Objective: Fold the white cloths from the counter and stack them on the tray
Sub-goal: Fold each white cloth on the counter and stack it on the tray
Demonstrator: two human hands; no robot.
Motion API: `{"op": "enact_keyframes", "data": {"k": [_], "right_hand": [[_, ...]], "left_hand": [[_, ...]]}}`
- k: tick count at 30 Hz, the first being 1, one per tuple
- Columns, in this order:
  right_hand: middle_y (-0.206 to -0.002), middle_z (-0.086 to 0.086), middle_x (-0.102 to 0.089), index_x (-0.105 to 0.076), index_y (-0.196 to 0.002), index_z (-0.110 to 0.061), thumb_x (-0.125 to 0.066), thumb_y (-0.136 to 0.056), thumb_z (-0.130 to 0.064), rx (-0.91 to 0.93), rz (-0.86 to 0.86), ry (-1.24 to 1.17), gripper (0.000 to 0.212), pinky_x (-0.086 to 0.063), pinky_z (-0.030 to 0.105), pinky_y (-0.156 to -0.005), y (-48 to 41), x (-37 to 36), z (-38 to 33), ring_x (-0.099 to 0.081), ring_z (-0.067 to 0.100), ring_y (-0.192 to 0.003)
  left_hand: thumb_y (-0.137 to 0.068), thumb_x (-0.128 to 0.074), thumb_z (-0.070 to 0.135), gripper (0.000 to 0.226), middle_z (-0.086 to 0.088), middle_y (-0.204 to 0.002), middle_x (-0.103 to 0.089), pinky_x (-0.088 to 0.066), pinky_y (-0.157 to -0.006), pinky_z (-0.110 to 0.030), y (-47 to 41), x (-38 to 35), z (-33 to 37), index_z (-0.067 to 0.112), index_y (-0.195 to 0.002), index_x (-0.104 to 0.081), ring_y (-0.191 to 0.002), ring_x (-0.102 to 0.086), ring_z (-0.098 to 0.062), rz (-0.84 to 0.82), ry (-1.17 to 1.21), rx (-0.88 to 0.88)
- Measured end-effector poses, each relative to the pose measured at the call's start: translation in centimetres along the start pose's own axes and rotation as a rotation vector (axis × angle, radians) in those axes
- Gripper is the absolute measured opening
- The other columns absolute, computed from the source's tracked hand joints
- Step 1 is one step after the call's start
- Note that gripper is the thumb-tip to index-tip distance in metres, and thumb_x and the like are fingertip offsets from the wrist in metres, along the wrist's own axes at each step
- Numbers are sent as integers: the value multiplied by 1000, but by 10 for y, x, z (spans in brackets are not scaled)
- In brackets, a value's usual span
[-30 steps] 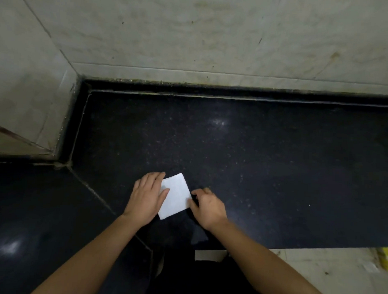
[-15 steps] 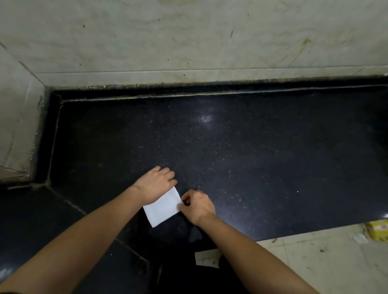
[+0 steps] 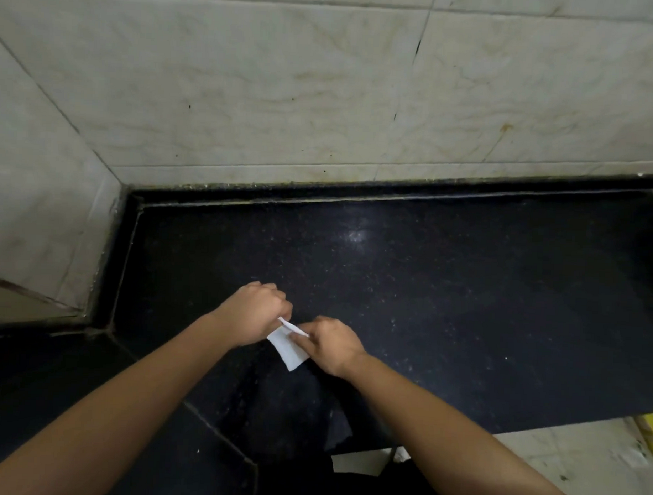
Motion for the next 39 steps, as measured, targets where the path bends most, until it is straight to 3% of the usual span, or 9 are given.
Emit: {"op": "enact_keyframes", "data": {"k": [8, 13, 16, 20, 25, 28, 33, 36, 39], "right_hand": [[-95, -14, -71, -75, -111, -33, -61, -94, -51, 132, -80, -123, 29, -52, 27, -84, 16, 81, 2, -65, 3, -90], [-86, -8, -75, -79, -99, -14, -71, -91, -38, 77, 79, -428, 27, -50, 24, -75, 51, 121, 29, -61, -1, -77], [-75, 2, -60, -74, -86, -8, -74, -87, -46, 38, 167, -609, 38, -38, 30, -71, 80, 138, 47, -50, 12, -73], [-78, -7, -66, -73, -79, -17, -70, -93, -28, -9, 314, -886, 17, -46, 20, -77, 133, 154, 78, -59, 4, -76], [-84, 5, -66, -69, -95, -8, -63, -97, -30, -63, 503, -1129, 23, -52, 36, -84, 190, 154, 123, -61, 18, -80], [-90, 6, -67, -64, -105, -4, -61, -98, -35, -71, 591, -1210, 32, -55, 33, -81, 238, 162, 153, -64, 18, -82], [-99, 17, -69, -64, -115, -6, -72, -92, -18, -16, 680, -1123, 28, -55, 47, -91, 331, 184, 218, -68, 24, -93], [-93, 15, -68, -65, -115, -4, -71, -92, -12, -19, 801, -1103, 25, -57, 34, -75, 397, 197, 267, -68, 17, -83], [-96, 10, -74, -66, -117, -7, -69, -93, -12, -18, 895, -1112, 24, -54, 36, -79, 455, 207, 313, -69, 18, -87]], "left_hand": [[-91, -67, 36, 9, 19, -92, -67, -49, -80, -23, 25, 39, -13, 34, -98, -71, -89, -57, 1, 86, 480, 169], [-86, -75, 21, 2, 6, -86, -74, -54, -75, -23, 2, 68, 6, 22, -88, -74, -79, -68, -7, 129, 943, 141], [-77, -78, 26, 19, -4, -84, -70, -47, -77, -28, -14, 79, 30, 10, -85, -72, -79, -62, -15, 117, 1269, 116], [-79, -67, 22, 12, -4, -78, -63, -46, -72, -27, -43, 91, 83, 11, -82, -65, -76, -58, -14, 66, 1647, 121], [-96, -61, 21, 10, -11, -93, -69, -53, -86, -44, -76, 106, 169, 11, -97, -63, -86, -64, -22, 79, 1624, 180], [-96, -62, 24, 16, -14, -99, -69, -55, -88, -48, -91, 123, 234, 9, -103, -64, -86, -67, -23, 111, 1602, 192], [-94, -65, 26, 18, -17, -95, -69, -45, -75, -47, -114, 151, 349, 10, -102, -66, -83, -61, -28, 163, 1541, 138], [-89, -70, 14, 22, -14, -94, -71, -51, -63, -36, -130, 166, 428, 9, -110, -62, -76, -66, -24, 117, 1546, 21], [-84, -70, -2, 41, -15, -104, -73, -54, -57, -32, -144, 174, 501, 11, -120, -55, -79, -71, -26, 23, 1561, -100]]}}
Point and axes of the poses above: each hand's wrist, its own y-axis away from the middle knuckle, its own x-axis out of the back of the hand, z = x × y, the point moved 1 cm from there along -y, towards the middle knuckle
